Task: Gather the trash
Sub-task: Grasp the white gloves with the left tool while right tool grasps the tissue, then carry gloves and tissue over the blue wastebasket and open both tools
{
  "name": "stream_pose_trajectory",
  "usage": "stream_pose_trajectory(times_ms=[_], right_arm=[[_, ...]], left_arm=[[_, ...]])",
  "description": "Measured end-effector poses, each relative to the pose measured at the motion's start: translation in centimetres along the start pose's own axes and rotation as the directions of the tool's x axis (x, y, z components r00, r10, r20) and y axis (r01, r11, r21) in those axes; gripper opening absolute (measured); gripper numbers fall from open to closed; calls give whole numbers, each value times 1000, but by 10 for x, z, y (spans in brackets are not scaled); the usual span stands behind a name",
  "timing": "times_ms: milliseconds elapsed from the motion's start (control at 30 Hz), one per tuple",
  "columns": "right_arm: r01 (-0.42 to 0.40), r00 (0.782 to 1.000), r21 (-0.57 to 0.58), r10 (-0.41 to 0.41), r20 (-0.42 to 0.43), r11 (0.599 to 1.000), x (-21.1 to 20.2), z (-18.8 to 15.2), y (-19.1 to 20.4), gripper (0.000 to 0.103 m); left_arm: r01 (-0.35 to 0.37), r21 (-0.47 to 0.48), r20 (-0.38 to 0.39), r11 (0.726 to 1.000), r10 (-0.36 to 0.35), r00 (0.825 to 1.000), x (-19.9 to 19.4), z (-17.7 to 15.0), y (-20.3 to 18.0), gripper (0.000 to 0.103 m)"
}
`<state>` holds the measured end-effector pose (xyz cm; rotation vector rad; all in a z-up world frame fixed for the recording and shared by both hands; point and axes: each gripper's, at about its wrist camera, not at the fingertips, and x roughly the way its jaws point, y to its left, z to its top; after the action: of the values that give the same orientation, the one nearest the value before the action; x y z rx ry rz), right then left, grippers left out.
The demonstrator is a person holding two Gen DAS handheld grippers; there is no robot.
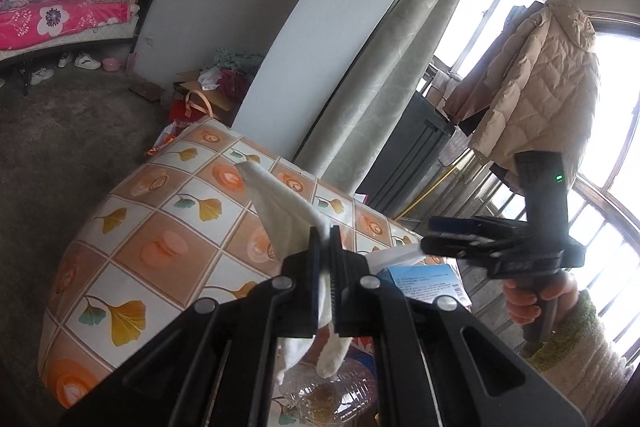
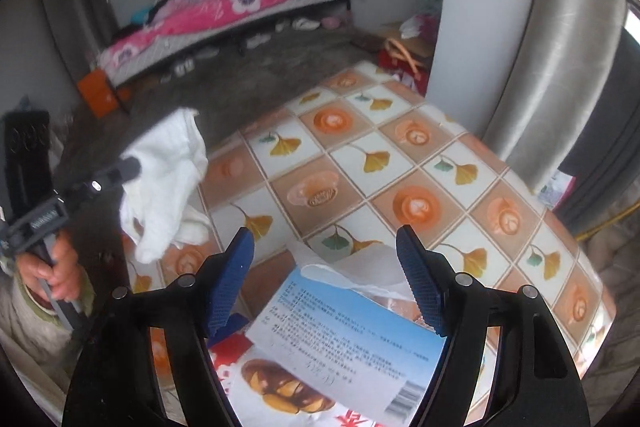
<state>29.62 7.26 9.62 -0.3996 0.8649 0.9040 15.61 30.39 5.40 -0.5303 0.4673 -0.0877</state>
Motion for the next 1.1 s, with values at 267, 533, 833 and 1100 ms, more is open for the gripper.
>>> stream_pose_trajectory(times_ms=[267,533,833,1100], right_arm=[[-8,997,31,10,-72,999,21,-8,-7,4],[70,991,116,-82,102,991,-8,1,-18,0],[71,937,241,-148,318,968,-84,-5,-31,0],[-16,836,329,-168,522,944,-203,-70,-24,0]], left_arm=[[1,0,-8,1000,-1,1000,4,0,3,4],[26,-1,33,1000,-26,999,-2,1,0,4],[109,79,138,991,-119,983,-36,11,-34,4],[264,179,141,948,-291,946,-71,9,-96,4]])
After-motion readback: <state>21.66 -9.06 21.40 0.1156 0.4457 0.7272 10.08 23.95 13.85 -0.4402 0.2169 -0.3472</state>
